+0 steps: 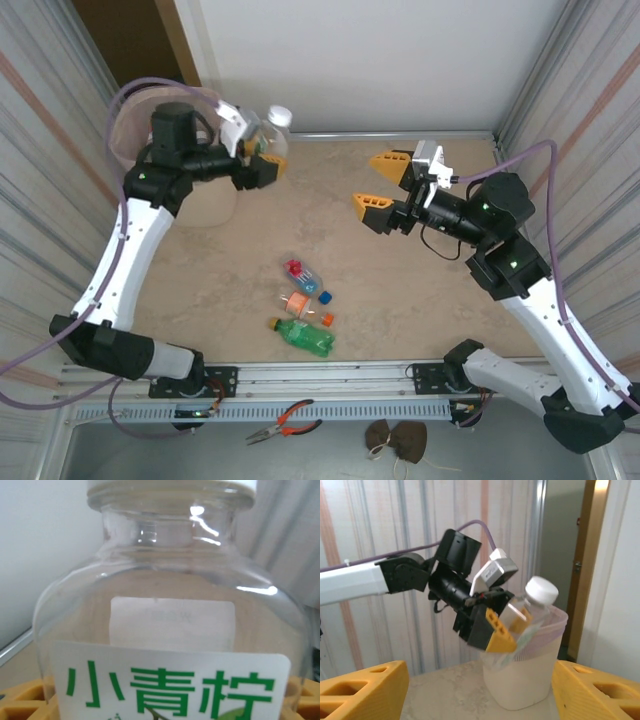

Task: Put the plastic bottles in the bin

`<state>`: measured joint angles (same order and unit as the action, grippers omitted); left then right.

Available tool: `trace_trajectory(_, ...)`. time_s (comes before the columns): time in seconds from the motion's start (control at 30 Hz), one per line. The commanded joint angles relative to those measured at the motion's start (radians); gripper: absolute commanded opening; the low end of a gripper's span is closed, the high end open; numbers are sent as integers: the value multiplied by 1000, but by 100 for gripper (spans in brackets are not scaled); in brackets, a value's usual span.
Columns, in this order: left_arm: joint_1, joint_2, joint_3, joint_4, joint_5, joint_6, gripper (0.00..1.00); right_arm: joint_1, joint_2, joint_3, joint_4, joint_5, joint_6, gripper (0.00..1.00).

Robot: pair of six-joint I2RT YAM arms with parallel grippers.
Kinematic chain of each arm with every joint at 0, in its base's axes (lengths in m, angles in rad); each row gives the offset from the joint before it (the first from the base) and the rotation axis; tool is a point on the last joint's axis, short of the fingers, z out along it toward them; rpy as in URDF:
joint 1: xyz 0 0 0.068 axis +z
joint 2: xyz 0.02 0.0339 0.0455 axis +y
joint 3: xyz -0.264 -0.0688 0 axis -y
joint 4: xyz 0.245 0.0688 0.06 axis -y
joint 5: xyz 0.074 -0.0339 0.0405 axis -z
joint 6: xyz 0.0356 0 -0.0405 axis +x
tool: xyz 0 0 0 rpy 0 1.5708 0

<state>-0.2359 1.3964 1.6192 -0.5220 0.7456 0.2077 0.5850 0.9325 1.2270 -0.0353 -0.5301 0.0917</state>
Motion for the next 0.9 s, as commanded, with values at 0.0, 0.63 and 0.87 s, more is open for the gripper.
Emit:
trace_trajectory(0.0, 88, 36, 67, 28, -172, -188, 59, 2, -6, -15, -26, 49, -23, 75)
trace_trajectory(0.63, 328, 308, 221, 137, -645, -1155, 62, 2, -28, -50, -37, 74, 3, 74)
trace_trajectory(0.87, 345, 493, 384, 148, -630, -1313, 65, 1, -53, -64, -56, 112, -3, 74)
